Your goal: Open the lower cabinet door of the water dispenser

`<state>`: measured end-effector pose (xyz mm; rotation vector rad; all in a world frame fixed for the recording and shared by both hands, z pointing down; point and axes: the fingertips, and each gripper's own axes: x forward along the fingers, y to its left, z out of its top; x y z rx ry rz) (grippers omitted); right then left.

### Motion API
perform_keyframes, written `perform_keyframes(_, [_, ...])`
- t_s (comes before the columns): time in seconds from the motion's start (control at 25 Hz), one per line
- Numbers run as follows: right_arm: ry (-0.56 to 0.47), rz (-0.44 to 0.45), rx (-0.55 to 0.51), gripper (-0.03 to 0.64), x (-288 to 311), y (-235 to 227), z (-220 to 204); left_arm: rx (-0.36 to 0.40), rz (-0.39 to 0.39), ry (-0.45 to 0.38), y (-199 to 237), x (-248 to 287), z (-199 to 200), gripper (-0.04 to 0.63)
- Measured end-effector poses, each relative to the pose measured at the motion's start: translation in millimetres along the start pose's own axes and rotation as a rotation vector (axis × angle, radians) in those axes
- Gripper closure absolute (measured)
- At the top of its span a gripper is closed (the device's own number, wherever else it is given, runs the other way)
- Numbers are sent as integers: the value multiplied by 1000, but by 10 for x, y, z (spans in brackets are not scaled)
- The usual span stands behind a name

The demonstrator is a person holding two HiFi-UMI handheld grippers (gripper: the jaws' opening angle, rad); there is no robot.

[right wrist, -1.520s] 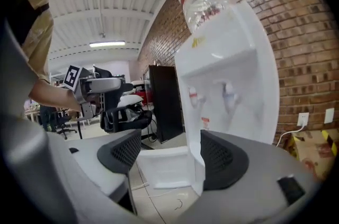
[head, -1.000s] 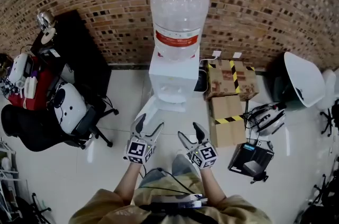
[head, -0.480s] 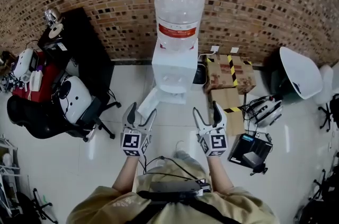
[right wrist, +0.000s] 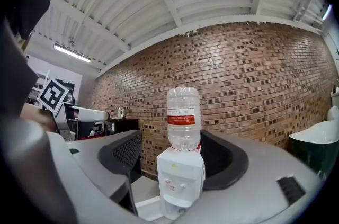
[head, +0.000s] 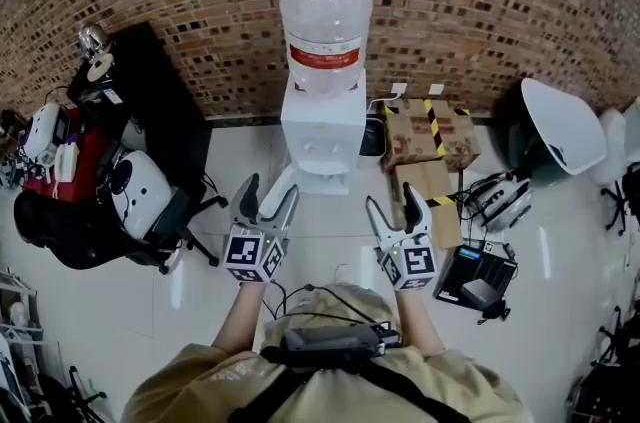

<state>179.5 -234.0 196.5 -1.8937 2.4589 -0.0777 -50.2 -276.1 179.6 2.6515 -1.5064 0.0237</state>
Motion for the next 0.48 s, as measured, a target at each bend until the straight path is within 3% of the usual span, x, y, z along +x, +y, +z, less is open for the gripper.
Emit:
perform_keyframes(0.16, [-27, 10, -6, 266, 98, -13, 114, 151, -20, 24, -139, 94, -58, 264])
perform_keyframes(0.48, [-14, 15, -22, 266, 144, 35, 212, 128, -64, 77, -221, 95, -255, 265])
